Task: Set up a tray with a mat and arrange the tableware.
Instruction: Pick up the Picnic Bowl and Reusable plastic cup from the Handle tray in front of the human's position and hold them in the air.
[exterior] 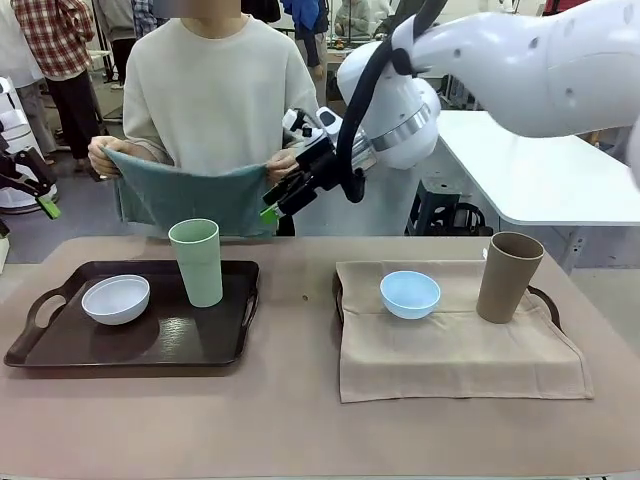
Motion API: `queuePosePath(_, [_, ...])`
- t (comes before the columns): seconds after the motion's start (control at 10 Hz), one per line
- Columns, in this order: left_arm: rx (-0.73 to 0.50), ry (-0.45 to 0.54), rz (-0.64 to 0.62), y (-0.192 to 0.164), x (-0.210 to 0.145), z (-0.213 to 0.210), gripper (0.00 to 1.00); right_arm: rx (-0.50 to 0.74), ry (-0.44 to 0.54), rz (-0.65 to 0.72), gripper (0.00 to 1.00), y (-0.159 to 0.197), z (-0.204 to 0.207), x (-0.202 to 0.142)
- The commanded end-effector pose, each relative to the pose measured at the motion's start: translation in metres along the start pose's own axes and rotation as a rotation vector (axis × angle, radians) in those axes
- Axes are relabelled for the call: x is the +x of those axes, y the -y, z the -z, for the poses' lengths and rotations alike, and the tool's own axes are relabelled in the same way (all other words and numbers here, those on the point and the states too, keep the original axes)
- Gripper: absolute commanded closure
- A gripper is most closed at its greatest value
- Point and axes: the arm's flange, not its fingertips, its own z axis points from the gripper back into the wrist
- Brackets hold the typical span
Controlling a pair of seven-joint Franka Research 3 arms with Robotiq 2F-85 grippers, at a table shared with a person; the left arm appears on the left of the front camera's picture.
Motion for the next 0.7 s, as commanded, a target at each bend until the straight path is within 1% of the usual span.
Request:
queuePosePath(0.0, [-0.036, 0.019, -0.001, -0.004, 0.0, 0.006, 0.16, 0.032, -0.059, 0.012, 0.0, 0.014, -0.002, 0.008])
queuePosePath(0.1, [-0.028, 0.038, -0.002, -0.001, -0.001, 0.004, 0.16, -0.002, -0.097, 0.061, 0.0, 0.012, 0.002, 0.011])
queuePosePath(0.2, [-0.003, 0.0, -0.005, -0.002, 0.0, 0.001, 0.16, 0.028, -0.017, 0.003, 0.0, 0.006, 0.006, -0.002])
queuePosePath(0.5, [-0.003, 0.0, -0.005, -0.002, 0.0, 0.001, 0.16, 0.028, -0.017, 0.003, 0.0, 0.006, 0.006, -0.002])
queuePosePath(0.6, [-0.003, 0.005, -0.006, -0.003, 0.001, 0.001, 0.16, 0.032, -0.042, 0.014, 0.0, 0.007, 0.006, 0.002])
